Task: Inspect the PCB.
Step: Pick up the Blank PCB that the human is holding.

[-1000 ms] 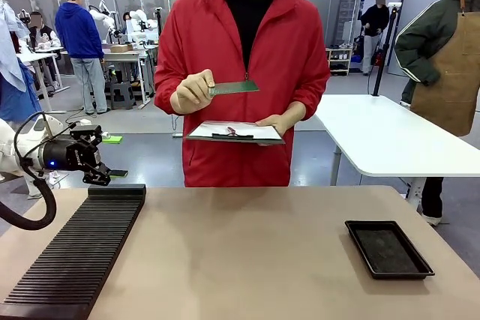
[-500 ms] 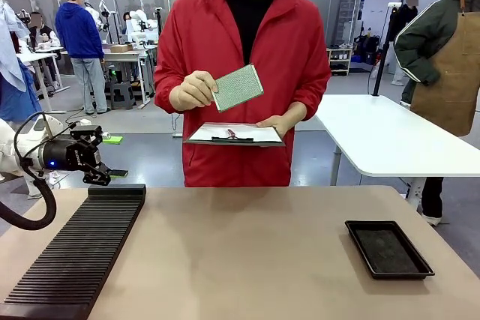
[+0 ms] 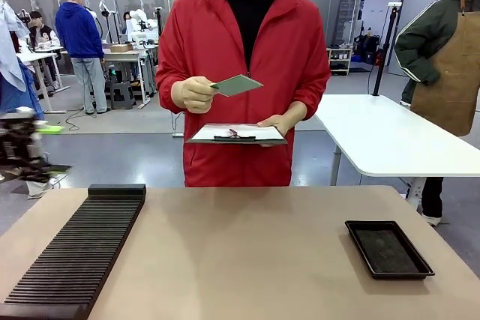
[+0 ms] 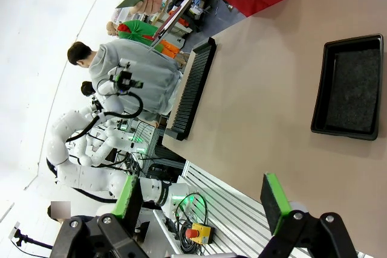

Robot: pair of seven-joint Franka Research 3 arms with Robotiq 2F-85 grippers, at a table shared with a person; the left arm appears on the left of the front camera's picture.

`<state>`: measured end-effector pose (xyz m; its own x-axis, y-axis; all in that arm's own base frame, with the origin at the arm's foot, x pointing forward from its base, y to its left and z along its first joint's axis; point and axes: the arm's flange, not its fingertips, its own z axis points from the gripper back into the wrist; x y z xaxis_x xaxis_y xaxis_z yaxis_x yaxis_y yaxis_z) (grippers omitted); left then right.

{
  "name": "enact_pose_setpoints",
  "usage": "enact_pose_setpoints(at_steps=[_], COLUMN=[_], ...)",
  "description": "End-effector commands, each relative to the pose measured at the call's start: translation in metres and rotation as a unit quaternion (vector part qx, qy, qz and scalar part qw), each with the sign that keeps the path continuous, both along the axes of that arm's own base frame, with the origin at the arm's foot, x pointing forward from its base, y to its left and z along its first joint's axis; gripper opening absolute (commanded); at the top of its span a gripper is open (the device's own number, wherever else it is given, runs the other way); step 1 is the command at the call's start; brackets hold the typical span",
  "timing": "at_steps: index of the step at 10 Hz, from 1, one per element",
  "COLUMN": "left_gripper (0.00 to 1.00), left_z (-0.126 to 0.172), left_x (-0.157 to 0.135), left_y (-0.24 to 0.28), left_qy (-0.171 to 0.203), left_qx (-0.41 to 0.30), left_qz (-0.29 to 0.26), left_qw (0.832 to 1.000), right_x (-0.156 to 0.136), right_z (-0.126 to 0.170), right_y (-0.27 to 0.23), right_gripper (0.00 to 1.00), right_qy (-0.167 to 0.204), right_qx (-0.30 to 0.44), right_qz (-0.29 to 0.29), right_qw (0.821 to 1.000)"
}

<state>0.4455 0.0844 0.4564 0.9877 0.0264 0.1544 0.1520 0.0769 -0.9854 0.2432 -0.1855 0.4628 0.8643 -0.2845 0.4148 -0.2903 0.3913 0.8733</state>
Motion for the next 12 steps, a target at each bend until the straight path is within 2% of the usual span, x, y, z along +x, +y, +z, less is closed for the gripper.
enact_pose_setpoints(at_steps=[1,2,3,5,7,8,12], left_gripper=[1.00,1.00,1.00,1.00,1.00,1.00,1.00], left_z=[0.001,-0.005,-0.012,-0.030,-0.041,-0.030,-0.030], left_x=[-0.060,-0.095,-0.116,-0.142,-0.146,-0.151,-0.151], left_y=[0.041,0.070,0.092,0.117,0.125,0.125,0.125], left_qy=[-0.005,-0.014,-0.034,-0.057,-0.055,-0.044,-0.044], left_qx=[-0.008,0.009,0.021,-0.007,-0.028,0.002,0.002], left_qz=[0.008,0.002,0.018,0.053,0.057,0.062,0.062], left_qw=[1.000,1.000,0.999,0.997,0.996,0.997,0.997], right_x=[0.001,0.001,0.001,0.001,0.001,0.001,0.001], right_z=[0.002,0.002,0.002,0.002,0.002,0.002,0.002], right_y=[-0.001,-0.001,-0.001,-0.001,-0.001,-0.001,-0.001], right_gripper=[1.00,1.00,1.00,1.00,1.00,1.00,1.00], right_qy=[-0.012,-0.012,-0.012,-0.012,-0.012,-0.012,-0.012], right_qx=[0.003,0.003,0.003,0.003,0.003,0.003,0.003], right_qz=[0.002,0.002,0.002,0.002,0.002,0.002,0.002], right_qw=[1.000,1.000,1.000,1.000,1.000,1.000,1.000])
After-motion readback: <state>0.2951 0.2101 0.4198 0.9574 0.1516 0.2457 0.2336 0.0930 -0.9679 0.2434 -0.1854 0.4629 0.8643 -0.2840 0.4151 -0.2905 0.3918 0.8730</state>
